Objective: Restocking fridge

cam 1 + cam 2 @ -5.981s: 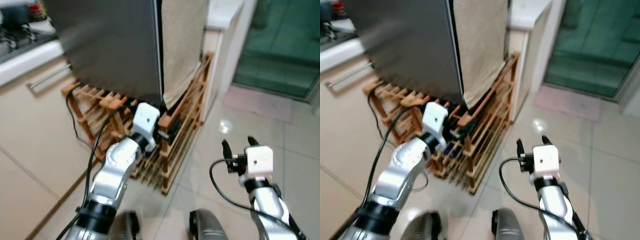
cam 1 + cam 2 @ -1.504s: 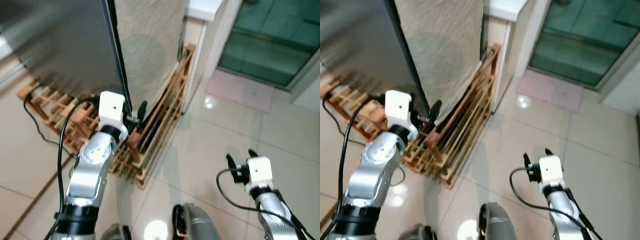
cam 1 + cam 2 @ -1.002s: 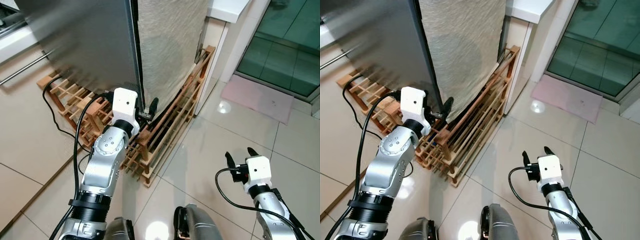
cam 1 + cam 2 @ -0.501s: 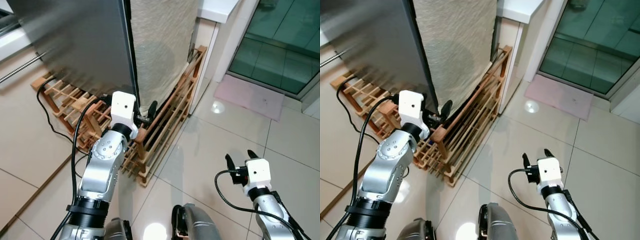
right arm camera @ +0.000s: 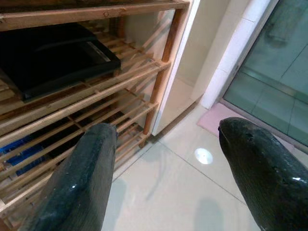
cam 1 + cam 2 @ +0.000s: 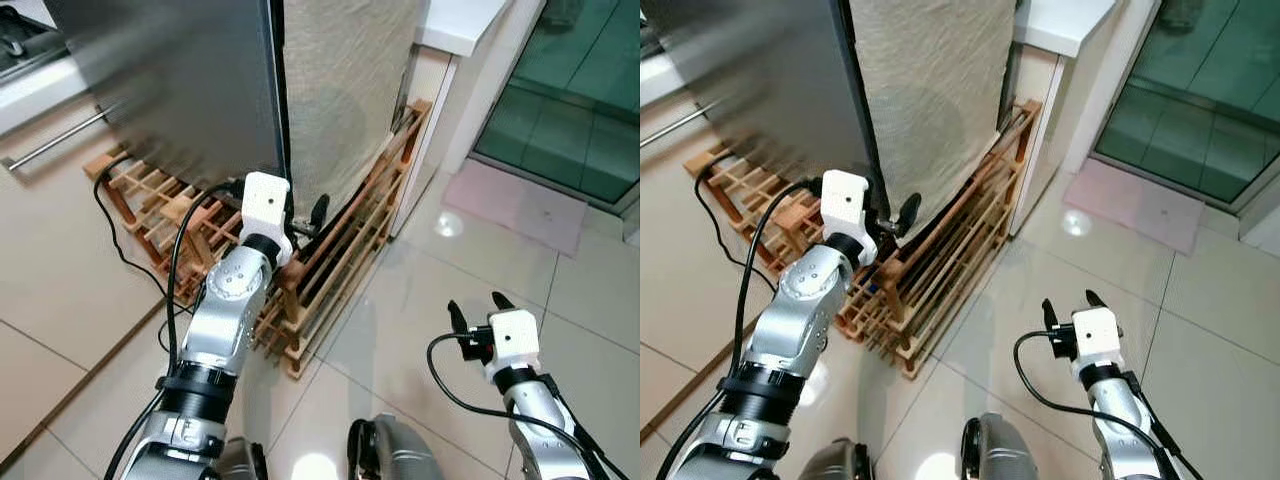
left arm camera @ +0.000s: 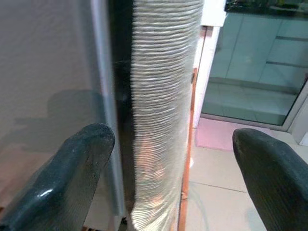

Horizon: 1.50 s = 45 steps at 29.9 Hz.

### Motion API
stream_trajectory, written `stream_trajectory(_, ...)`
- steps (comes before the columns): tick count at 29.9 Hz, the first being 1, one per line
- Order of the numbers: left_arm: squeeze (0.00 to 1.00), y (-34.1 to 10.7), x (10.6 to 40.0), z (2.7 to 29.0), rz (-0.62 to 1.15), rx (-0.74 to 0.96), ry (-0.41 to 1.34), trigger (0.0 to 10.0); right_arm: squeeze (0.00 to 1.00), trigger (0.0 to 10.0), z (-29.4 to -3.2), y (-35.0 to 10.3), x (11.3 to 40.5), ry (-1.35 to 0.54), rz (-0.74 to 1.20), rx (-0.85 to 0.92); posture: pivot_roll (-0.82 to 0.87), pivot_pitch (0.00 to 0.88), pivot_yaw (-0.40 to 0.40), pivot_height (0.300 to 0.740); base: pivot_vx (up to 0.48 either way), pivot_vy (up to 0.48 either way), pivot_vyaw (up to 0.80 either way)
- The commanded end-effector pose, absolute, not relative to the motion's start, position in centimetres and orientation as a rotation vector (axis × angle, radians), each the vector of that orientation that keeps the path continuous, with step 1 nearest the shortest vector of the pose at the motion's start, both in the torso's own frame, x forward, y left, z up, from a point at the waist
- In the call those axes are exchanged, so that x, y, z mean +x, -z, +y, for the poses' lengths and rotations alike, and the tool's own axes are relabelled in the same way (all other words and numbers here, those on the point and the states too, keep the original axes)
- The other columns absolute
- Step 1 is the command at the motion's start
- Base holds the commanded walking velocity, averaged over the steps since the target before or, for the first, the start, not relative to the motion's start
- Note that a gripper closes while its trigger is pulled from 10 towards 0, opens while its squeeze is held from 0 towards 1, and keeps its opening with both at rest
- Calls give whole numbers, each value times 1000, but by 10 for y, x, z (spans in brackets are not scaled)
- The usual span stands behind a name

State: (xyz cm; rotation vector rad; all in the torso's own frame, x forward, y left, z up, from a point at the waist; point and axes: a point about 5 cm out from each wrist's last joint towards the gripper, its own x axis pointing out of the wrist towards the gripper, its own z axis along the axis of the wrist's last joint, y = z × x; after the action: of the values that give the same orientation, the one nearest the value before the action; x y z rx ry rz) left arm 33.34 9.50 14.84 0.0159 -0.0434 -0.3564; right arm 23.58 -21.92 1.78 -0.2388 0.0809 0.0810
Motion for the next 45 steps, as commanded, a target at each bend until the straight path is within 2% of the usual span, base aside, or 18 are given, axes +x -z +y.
stream_trajectory(1, 0, -149, 335, 90, -48, 5, 372, 10000, 110, 10000, -222, -11, 231, -76, 108, -247, -185, 83, -15, 693, 0, 0, 0)
stream_trajectory(10, 0, -150, 342, 74, -65, 24, 411, 10000, 106, 10000, -222, -9, 231, -78, 117, -248, -182, 77, -25, 693, 0, 0, 0)
stream_trajectory(14, 0, -146, 354, 64, -50, 43, 410, 10000, 106, 10000, -223, -10, 233, -84, 110, -251, -190, 78, -28, 693, 0, 0, 0)
stream_trajectory(25, 0, -154, 369, 28, -47, 60, 472, 10000, 110, 10000, -225, -9, 232, -84, 106, -257, -217, 81, -22, 693, 0, 0, 0)
stream_trajectory(33, 0, -172, 353, -28, -73, -77, 733, 10000, 106, 10000, -224, -9, 231, -85, 106, -258, -216, 93, -19, 693, 0, 0, 0)
stream_trajectory(34, 0, -172, 353, -28, -73, -77, 733, 10000, 106, 10000, -224, -9, 231, -85, 106, -258, -216, 93, -19, 693, 0, 0, 0)
stream_trajectory(39, 0, -203, 326, -76, -120, -230, 1021, 10000, 110, 10000, -224, -8, 230, -87, 114, -254, -210, 97, -18, 693, 0, 0, 0)
stream_trajectory(45, 0, -233, 303, -111, -160, -325, 1217, 10000, 110, 10000, -223, -6, 230, -82, 124, -247, -214, 98, -1, 693, 0, 0, 0)
